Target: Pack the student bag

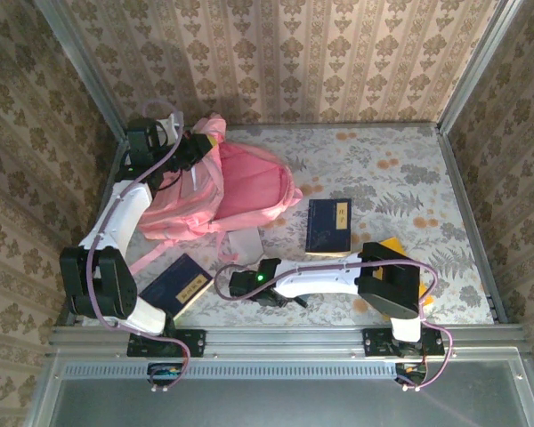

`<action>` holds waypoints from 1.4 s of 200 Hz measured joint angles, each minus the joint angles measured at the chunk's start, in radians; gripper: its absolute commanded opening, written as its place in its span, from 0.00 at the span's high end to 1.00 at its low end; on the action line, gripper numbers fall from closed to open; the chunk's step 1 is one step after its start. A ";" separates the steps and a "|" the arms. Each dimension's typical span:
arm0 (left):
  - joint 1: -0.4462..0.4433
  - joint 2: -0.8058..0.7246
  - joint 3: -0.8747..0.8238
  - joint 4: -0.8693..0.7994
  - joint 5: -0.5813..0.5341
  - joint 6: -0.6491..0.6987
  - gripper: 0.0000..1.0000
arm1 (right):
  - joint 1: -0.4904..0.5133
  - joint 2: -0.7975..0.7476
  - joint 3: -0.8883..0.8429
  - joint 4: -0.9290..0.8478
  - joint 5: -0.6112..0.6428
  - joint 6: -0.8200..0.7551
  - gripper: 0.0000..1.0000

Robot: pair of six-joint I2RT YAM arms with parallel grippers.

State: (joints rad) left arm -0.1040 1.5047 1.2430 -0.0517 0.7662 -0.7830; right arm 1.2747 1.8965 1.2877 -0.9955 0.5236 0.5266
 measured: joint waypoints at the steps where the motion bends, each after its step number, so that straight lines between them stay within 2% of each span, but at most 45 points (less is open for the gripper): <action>1: 0.000 0.000 0.000 0.000 0.000 0.000 1.00 | 0.000 0.000 0.000 0.000 0.000 0.000 0.47; 51: -0.003 0.000 0.001 -0.011 -0.001 0.016 1.00 | -0.005 -0.055 0.000 0.002 0.000 -0.005 0.54; 71: -0.021 0.000 0.016 -0.054 -0.014 0.053 1.00 | -0.026 -0.135 0.000 0.016 -0.010 -0.021 0.57; 105: -0.069 0.000 0.075 -0.180 -0.073 0.145 1.00 | -0.116 -0.304 -0.017 0.080 -0.074 -0.039 0.62; 119: -0.082 0.000 0.088 -0.212 -0.084 0.171 1.00 | -0.170 -0.367 -0.050 0.120 -0.130 -0.044 0.57; 142: -0.092 0.000 0.092 -0.238 -0.087 0.194 1.00 | -0.251 -0.416 -0.111 0.164 -0.242 -0.048 0.42; 169: -0.097 0.000 0.092 -0.245 -0.090 0.206 1.00 | -0.289 -0.401 -0.166 0.185 -0.337 -0.084 0.23; 188: -0.099 0.000 0.092 -0.248 -0.090 0.209 1.00 | -0.283 -0.361 -0.168 0.183 -0.356 -0.126 0.17; 255: -0.098 0.000 0.092 -0.248 -0.093 0.212 1.00 | -0.185 -0.138 -0.138 0.177 -0.288 -0.154 0.21; 280: -0.098 0.000 0.092 -0.247 -0.092 0.212 1.00 | -0.176 -0.065 -0.128 0.177 -0.253 -0.156 0.34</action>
State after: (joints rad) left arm -0.2016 1.5047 1.3350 -0.2985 0.6739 -0.5713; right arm 1.0988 1.8317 1.1599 -0.8185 0.2707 0.3706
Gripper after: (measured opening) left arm 0.083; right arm 0.718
